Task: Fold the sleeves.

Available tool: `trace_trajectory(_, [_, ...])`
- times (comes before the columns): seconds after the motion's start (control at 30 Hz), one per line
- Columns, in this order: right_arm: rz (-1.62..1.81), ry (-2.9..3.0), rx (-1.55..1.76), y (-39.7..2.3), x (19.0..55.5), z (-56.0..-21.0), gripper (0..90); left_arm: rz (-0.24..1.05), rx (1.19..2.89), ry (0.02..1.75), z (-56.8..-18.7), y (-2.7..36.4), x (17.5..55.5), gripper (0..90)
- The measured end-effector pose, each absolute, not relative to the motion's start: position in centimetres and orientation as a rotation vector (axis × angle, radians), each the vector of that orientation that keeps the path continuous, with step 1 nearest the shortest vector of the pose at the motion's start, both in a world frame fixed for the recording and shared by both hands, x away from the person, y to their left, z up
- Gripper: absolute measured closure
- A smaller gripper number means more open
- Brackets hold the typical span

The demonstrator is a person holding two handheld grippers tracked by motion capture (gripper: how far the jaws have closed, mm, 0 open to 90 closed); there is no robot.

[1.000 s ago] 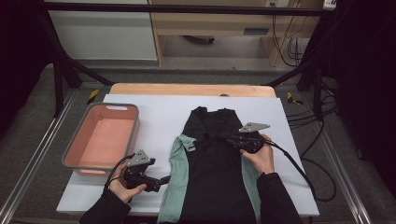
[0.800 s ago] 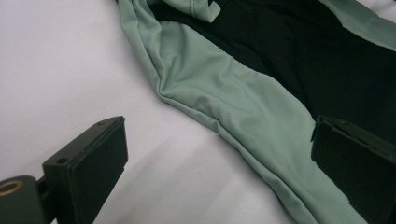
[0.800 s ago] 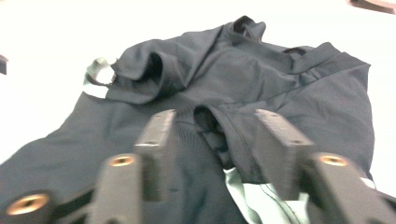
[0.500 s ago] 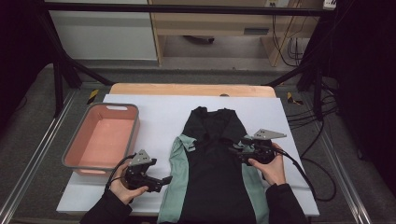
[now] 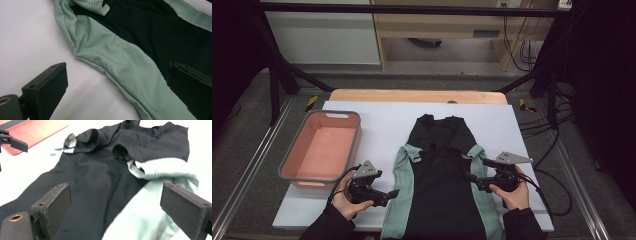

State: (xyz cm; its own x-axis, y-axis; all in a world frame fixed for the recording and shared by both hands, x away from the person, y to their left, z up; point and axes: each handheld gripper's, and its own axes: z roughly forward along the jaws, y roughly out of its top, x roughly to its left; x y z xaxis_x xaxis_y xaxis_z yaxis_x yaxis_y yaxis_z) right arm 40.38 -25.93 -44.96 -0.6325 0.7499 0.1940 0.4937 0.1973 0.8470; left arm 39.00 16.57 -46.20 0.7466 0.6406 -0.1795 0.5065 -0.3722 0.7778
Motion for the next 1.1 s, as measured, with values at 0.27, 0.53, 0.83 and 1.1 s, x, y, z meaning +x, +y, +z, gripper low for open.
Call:
trace_trajectory(0.27, [1.363,2.224,1.229,-27.2,39.1,-46.0,9.2,0.181,2.064,0.879,-46.2,16.0,38.7,5.0])
trace_trajectory(0.53, [1.318,2.23,1.266,-27.9,38.2,-46.8,10.4,0.205,2.092,0.916,-46.3,15.6,38.4,14.1])
trace_trajectory(0.83, [1.26,2.251,1.277,-28.4,37.6,-47.1,12.5,0.193,2.12,0.92,-46.6,14.9,38.1,31.4])
trace_trajectory(1.1, [1.221,2.269,1.285,-28.8,37.2,-47.5,18.4,0.192,2.138,0.939,-46.9,14.7,38.0,45.8])
